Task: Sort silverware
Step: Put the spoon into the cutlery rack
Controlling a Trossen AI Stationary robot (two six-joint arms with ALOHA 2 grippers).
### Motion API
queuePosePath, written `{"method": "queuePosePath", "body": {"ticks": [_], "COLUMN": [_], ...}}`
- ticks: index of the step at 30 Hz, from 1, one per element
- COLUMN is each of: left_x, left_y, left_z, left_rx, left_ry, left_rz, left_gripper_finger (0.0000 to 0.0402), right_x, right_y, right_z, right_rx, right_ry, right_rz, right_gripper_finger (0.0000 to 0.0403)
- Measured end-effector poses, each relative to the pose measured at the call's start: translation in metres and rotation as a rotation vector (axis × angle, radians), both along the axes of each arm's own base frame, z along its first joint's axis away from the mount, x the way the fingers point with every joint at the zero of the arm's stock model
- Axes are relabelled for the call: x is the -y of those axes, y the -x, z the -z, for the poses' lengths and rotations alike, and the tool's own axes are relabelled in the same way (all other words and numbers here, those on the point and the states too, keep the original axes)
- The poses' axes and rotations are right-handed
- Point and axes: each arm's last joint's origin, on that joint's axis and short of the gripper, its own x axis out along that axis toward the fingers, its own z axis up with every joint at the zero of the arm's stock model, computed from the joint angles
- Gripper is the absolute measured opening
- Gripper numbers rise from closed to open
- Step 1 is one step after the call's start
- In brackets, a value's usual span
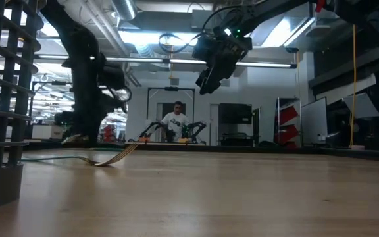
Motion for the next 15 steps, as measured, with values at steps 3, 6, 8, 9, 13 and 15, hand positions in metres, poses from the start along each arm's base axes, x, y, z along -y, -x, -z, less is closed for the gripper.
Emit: {"method": "queuePosePath", "body": {"ticks": [3,6,8,9,13,15], "left_x": [0.005,0.013,0.018,0.020,0.028,0.032], "left_y": [0.001,0.003,0.004,0.004,0.007,0.007], "left_z": [-0.011,-0.023,-0.030,-0.034,-0.046,-0.050], "left_rx": [0.094,0.205,0.284,0.322,0.446,0.475], "left_ry": [0.051,0.126,0.184,0.211,0.294,0.313], "left_rz": [0.017,0.042,0.056,0.066,0.102,0.117], "left_gripper_finger": [0.0009,0.0010,0.0007,0.0006,0.0009,0.0011], "right_x": [-0.005,-0.013,-0.021,-0.025,-0.044,-0.054], "right_y": [-0.002,-0.006,-0.010,-0.012,-0.023,-0.030], "right_z": [-0.001,-0.001,-0.002,-0.002,-0.002,-0.002], "right_rx": [0.040,0.071,0.089,0.100,0.141,0.155], "right_ry": [-0.020,-0.018,-0.010,-0.001,0.051,0.106], "right_rz": [-0.051,-0.103,-0.142,-0.164,-0.232,-0.252], "right_gripper_finger": [0.0150,0.0150,0.0150,0.0150,0.0150,0.0150]}}
